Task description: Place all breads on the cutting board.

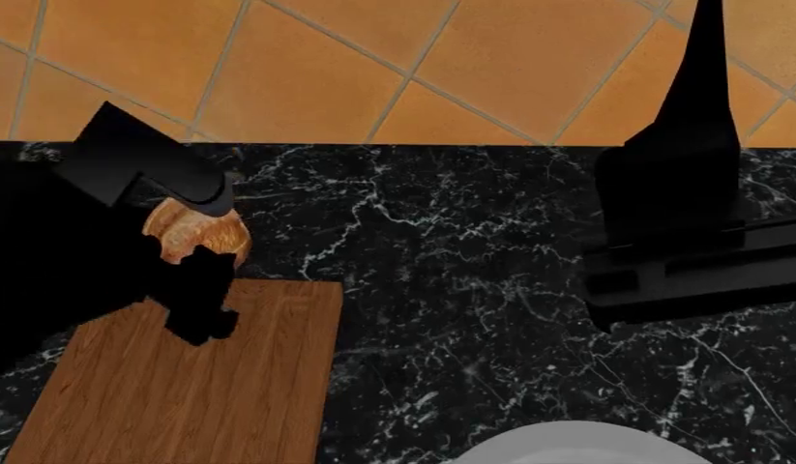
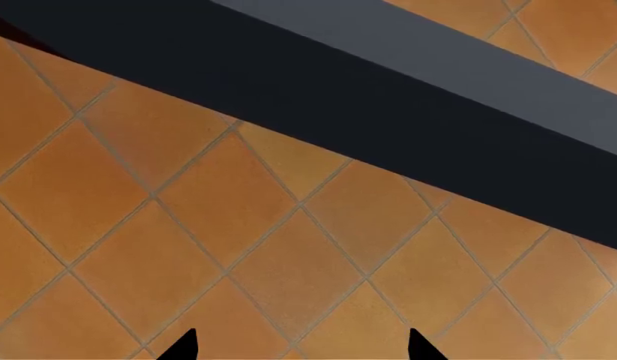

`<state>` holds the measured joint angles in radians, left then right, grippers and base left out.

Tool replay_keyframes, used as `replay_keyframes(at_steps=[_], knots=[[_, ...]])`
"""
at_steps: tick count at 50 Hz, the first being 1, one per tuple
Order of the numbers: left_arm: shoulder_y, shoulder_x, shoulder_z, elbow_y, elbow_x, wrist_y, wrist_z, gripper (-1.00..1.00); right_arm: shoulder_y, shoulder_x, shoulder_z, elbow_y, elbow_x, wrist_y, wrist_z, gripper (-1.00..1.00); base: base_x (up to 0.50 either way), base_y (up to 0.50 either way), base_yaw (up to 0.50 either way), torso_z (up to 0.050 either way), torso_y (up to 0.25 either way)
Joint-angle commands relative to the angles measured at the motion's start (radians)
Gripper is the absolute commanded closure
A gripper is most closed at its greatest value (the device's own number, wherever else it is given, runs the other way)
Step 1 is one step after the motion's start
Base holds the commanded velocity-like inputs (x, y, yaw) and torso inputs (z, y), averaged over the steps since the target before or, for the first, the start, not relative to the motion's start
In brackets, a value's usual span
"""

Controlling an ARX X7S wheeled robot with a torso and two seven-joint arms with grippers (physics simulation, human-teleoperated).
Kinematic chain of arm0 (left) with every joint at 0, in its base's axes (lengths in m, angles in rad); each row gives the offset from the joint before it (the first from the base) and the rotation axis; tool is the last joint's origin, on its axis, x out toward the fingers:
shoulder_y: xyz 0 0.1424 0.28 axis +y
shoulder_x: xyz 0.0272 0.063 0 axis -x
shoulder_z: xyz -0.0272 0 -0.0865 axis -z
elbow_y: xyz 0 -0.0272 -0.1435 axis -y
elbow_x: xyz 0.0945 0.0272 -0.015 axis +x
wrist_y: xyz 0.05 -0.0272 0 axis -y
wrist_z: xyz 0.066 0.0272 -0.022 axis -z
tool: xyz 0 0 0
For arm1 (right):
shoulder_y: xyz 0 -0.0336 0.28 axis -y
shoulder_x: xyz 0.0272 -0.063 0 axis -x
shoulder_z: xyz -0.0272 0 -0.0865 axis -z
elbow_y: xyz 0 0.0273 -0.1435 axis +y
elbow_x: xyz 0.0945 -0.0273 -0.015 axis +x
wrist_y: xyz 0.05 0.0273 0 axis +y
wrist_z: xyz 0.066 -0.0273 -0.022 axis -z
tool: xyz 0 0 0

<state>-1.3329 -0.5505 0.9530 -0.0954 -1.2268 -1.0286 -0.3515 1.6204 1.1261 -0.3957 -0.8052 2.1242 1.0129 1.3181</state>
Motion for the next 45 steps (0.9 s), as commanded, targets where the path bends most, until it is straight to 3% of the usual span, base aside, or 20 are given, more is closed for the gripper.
replay_keyframes(at_steps=[1, 18, 25, 33, 34, 45], knots=[[0.040, 0.027, 0.014, -0.041, 0.037, 0.020, 0.040, 1.00, 0.011, -0.023, 0.029, 0.026, -0.021, 0.002, -0.030, -1.00, 0.00, 0.00, 0.00, 0.000, 0.000], [0.055, 0.000, 0.022, 0.004, -0.010, -0.026, 0.044, 1.00, 0.033, -0.035, 0.010, 0.040, -0.023, 0.011, -0.024, -1.00, 0.00, 0.00, 0.00, 0.000, 0.000], [0.045, -0.076, -0.038, 0.210, -0.184, -0.124, -0.089, 1.00, 0.013, -0.043, 0.012, 0.042, -0.047, 0.007, -0.035, -1.00, 0.00, 0.00, 0.00, 0.000, 0.000], [0.035, -0.095, -0.070, 0.236, -0.267, -0.144, -0.148, 1.00, 0.027, -0.048, 0.001, 0.048, -0.040, 0.008, -0.026, -1.00, 0.00, 0.00, 0.00, 0.000, 0.000], [0.033, -0.097, -0.088, 0.233, -0.284, -0.133, -0.160, -1.00, 0.028, -0.048, 0.001, 0.048, -0.040, 0.008, -0.026, -1.00, 0.00, 0.00, 0.00, 0.000, 0.000], [-0.098, -0.147, -0.199, 0.281, -0.401, -0.128, -0.265, -1.00, 0.005, -0.046, 0.002, 0.035, -0.044, -0.006, -0.028, -1.00, 0.00, 0.00, 0.00, 0.000, 0.000]])
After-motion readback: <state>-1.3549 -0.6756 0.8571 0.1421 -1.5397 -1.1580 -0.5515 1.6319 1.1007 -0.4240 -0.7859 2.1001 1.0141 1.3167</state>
